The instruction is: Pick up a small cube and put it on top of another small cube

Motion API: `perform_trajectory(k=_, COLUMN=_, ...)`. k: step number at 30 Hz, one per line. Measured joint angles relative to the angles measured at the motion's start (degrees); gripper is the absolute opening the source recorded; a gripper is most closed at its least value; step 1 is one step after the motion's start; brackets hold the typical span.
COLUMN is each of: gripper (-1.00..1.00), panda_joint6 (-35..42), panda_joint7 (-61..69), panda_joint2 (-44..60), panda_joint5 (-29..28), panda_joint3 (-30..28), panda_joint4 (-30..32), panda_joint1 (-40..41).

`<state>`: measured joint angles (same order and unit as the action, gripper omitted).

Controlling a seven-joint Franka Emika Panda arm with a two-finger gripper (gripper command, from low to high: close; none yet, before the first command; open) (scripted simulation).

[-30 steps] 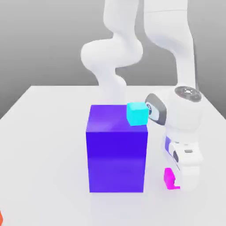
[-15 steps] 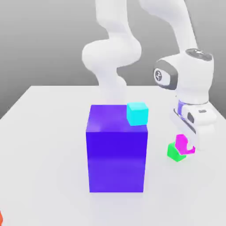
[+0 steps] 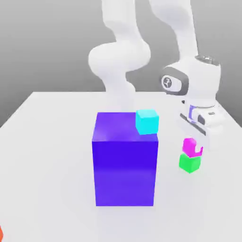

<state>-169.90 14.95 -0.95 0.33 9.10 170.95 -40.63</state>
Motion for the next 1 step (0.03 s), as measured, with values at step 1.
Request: perform_trajectory(k=1, gripper=1.0, panda_joint6=0.0, panda_joint7=0.0, panda_joint2=0.0, panda_joint5=0.0, panda_joint3=0.0, panda_joint4=0.0, panda_joint1=0.0)
